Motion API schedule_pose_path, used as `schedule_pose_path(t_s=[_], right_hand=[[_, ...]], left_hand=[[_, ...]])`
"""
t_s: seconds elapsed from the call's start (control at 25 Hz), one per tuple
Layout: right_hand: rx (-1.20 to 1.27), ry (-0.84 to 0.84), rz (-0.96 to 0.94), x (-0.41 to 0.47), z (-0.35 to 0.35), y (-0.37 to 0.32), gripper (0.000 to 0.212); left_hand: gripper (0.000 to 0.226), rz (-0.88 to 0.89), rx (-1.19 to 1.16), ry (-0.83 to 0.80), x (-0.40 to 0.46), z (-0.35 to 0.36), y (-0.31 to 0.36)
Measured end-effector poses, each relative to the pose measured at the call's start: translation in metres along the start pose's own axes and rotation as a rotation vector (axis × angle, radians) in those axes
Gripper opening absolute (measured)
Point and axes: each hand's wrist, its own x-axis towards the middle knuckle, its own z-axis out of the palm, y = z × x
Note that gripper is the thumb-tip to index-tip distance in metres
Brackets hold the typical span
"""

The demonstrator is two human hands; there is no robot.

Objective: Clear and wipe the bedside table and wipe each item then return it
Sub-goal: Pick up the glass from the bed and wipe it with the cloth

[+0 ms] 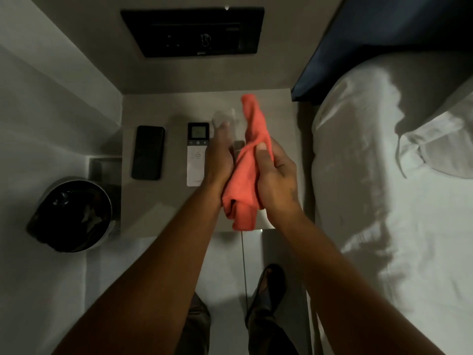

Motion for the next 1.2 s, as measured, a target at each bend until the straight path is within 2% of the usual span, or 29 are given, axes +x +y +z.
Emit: schedule_pose_path(t_s=[0.08,0.16,0.24,0.32,0.36,0.4,0.44,0.56,0.68,0.76,1.0,1.08,1.2], right_hand=[[0.061,0.062,0.097,0.002,0.001,-0.005,0.031],[0.136,0.063,0.186,-0.002,-0.001,-0.007,0.032],[0.121,0.001,0.167,-0.005,0.0,-0.003,0.025],[0.092,0.032,0.145,-0.007,0.0,-0.004,0.024],[0.065,0.069,0.161,-0.006,-0.002,-0.008,0.028],[0.06,0.083,0.203,-0.005,-0.007,-0.009,0.034],[0.09,0.072,0.276,-0.008,-0.01,-0.007,0.038],[0.122,0.014,0.441,-0.023,-0.026,0.011,0.033],[0.066,0.042,0.449,-0.029,-0.051,0.019,0.023],[0.061,0.077,0.438,-0.025,-0.063,0.019,0.022],[0.243,0.087,0.422,-0.016,-0.074,0.021,0.046],[0.275,0.088,0.423,-0.011,-0.077,0.024,0.056],[0.235,0.113,0.437,-0.005,-0.074,0.029,0.058]], left_hand=[[0.044,0.047,0.024,-0.115,-0.001,0.004,-0.006],[0.051,0.114,0.097,-0.043,-0.006,0.007,-0.006],[0.059,0.13,0.012,0.047,-0.005,0.002,-0.003],[0.039,0.127,-0.04,0.02,-0.008,0.002,-0.01],[0.027,0.147,-0.036,-0.019,-0.013,0.008,-0.017],[0.024,0.197,0.017,-0.034,-0.018,0.014,-0.024],[0.029,0.244,0.071,-0.026,-0.021,0.017,-0.029],[0.04,0.34,0.272,0.155,-0.005,0.015,-0.036],[0.04,0.395,0.418,0.162,0.013,0.022,-0.045],[0.048,0.443,0.516,0.151,0.028,0.024,-0.047],[0.074,0.577,0.649,0.234,0.078,0.004,-0.039],[0.078,0.57,0.656,0.228,0.084,-0.002,-0.043],[0.078,0.566,0.633,0.225,0.088,-0.006,-0.045]])
